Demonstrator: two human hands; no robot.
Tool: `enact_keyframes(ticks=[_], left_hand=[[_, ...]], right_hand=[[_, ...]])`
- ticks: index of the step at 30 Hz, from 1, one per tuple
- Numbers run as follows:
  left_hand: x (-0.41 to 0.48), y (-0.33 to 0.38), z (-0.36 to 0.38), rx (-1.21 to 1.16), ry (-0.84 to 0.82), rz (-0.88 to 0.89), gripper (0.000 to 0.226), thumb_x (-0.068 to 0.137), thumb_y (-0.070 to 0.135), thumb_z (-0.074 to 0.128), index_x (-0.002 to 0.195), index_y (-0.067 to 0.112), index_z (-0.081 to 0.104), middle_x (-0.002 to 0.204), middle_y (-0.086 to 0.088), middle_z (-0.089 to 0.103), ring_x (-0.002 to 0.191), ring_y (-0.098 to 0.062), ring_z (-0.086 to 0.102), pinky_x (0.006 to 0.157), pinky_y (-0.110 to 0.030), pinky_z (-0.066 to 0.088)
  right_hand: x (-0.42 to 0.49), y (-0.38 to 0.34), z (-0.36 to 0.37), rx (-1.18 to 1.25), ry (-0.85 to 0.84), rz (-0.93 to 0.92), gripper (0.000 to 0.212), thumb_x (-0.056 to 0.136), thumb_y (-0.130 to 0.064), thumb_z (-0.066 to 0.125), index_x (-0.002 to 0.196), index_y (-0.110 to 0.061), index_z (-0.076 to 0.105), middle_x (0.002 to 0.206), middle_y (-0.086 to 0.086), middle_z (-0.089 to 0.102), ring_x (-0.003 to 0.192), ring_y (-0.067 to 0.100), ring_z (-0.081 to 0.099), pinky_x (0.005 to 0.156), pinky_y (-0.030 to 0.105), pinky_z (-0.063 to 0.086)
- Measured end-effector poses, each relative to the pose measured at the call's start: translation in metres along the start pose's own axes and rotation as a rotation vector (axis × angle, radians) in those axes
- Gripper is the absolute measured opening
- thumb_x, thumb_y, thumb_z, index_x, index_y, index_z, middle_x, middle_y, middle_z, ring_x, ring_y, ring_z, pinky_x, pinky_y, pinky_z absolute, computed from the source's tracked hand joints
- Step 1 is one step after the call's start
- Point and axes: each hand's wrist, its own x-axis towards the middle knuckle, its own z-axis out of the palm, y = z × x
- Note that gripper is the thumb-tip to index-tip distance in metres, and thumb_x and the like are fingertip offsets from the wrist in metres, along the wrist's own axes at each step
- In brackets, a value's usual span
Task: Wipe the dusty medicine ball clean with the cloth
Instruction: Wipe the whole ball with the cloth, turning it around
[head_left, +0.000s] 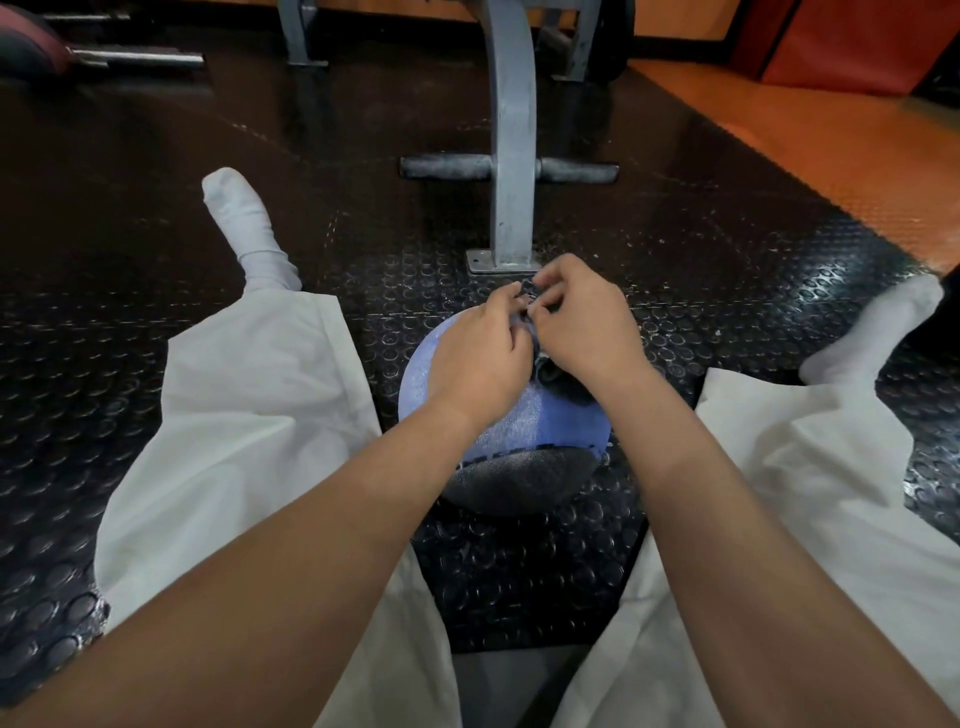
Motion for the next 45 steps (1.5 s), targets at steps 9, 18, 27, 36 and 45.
enact_keyframes(ticks=[9, 18, 27, 36, 45], left_hand=[[0.001, -0.008, -0.011, -0.105, -0.034, -0.061, 0.047, 0.102, 0.019, 0.035, 0.148, 0.019, 0.034, 0.146, 0.013, 0.049, 0.120, -0.014, 0.055, 0.088, -0.020, 0.037], [0.001, -0.006, -0.010, -0.091, -0.006, -0.056, 0.045, 0.103, 0.022, 0.036, 0.148, 0.019, 0.037, 0.143, 0.007, 0.052, 0.126, -0.013, 0.051, 0.090, -0.022, 0.038], [0.006, -0.008, -0.011, -0.149, -0.034, -0.086, 0.046, 0.102, 0.015, 0.034, 0.147, 0.020, 0.039, 0.143, 0.013, 0.051, 0.126, -0.008, 0.050, 0.092, -0.016, 0.035], [0.008, 0.000, -0.008, -0.092, -0.031, -0.078, 0.046, 0.101, 0.021, 0.034, 0.146, 0.021, 0.040, 0.137, 0.004, 0.058, 0.118, -0.017, 0.056, 0.088, -0.029, 0.043], [0.010, -0.004, -0.006, -0.125, -0.007, -0.086, 0.045, 0.101, 0.012, 0.032, 0.145, 0.017, 0.041, 0.141, 0.012, 0.054, 0.117, -0.009, 0.056, 0.087, -0.016, 0.037]], right_hand=[[-0.028, 0.006, 0.002, 0.158, 0.042, 0.043, 0.012, 0.090, -0.019, 0.063, 0.098, -0.023, 0.055, 0.095, -0.008, 0.065, 0.078, 0.012, 0.056, 0.068, 0.023, 0.040], [-0.002, -0.011, 0.010, 0.036, 0.011, 0.010, 0.010, 0.088, -0.014, 0.059, 0.096, -0.020, 0.057, 0.090, -0.004, 0.064, 0.098, 0.024, 0.057, 0.086, 0.043, 0.048], [-0.032, 0.003, 0.014, 0.144, 0.120, 0.006, 0.010, 0.091, -0.019, 0.062, 0.099, -0.021, 0.056, 0.089, -0.011, 0.059, 0.101, 0.014, 0.051, 0.076, 0.028, 0.040], [-0.016, -0.008, 0.016, -0.017, 0.140, -0.010, 0.011, 0.095, -0.016, 0.052, 0.104, -0.016, 0.058, 0.098, 0.001, 0.065, 0.101, 0.024, 0.048, 0.086, 0.043, 0.042], [-0.081, 0.012, 0.052, 0.025, 0.457, -0.077, 0.018, 0.087, -0.021, 0.046, 0.090, -0.020, 0.064, 0.090, -0.004, 0.062, 0.085, 0.022, 0.049, 0.071, 0.036, 0.036]])
